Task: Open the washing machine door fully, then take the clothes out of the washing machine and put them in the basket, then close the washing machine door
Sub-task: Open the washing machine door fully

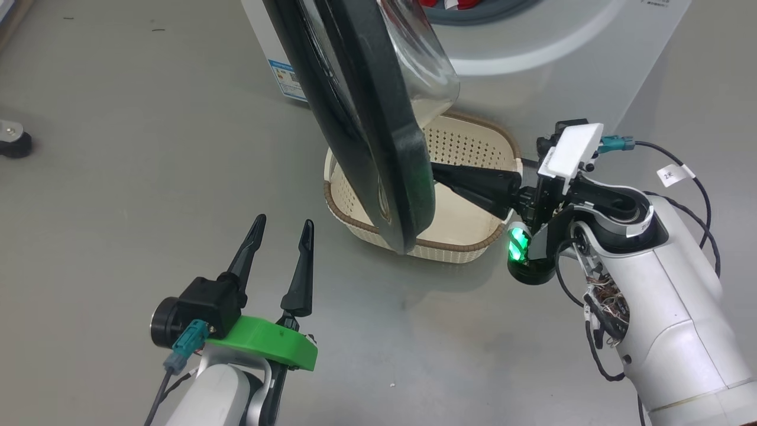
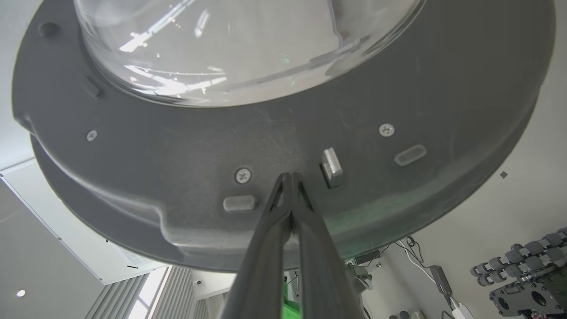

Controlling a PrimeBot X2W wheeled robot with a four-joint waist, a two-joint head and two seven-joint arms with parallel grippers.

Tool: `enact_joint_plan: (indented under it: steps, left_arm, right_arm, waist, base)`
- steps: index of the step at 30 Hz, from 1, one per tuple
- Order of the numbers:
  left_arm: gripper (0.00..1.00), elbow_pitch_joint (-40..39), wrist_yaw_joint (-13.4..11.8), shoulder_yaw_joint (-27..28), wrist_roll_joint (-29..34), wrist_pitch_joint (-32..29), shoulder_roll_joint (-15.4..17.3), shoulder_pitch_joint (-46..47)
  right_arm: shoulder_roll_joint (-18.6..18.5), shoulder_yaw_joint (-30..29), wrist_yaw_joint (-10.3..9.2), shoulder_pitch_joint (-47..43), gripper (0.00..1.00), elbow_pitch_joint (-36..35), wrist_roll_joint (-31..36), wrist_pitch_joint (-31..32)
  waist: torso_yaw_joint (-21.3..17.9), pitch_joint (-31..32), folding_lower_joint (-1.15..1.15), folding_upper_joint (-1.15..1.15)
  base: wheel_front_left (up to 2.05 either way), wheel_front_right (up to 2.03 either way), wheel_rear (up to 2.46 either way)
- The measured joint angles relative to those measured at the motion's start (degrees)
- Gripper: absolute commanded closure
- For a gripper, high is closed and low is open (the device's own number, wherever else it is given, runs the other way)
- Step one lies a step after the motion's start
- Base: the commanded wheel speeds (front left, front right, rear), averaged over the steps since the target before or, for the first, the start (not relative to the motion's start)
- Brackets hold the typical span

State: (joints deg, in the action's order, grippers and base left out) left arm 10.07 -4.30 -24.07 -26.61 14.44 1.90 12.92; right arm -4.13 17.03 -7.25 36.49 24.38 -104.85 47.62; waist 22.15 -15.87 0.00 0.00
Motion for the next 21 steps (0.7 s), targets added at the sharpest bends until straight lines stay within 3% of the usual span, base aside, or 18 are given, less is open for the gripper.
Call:
enact_joint_plan:
  steps: [12, 21]
  left_arm:
    - [0.00, -0.01, 0.01, 0.29, -0.01, 0.00, 0.00, -0.20]
    - [0.00, 0.09, 0.00, 1.82, 0.60, 0.00, 0.01, -0.36]
  right_arm:
    - [0.09, 5.19, -0.01, -0.75, 1.00, -2.68, -3.58, -1.66]
    - [-0.33, 4.76, 0.00, -1.43, 1.00, -3.44, 0.64, -4.25]
  waist:
    - [0.51, 0.57, 0.00, 0.00]
    - [0.04, 1.91, 0.00, 0.00]
  base:
    - [0.00, 0.00, 0.00]
    - [0.00, 0.00, 0.00]
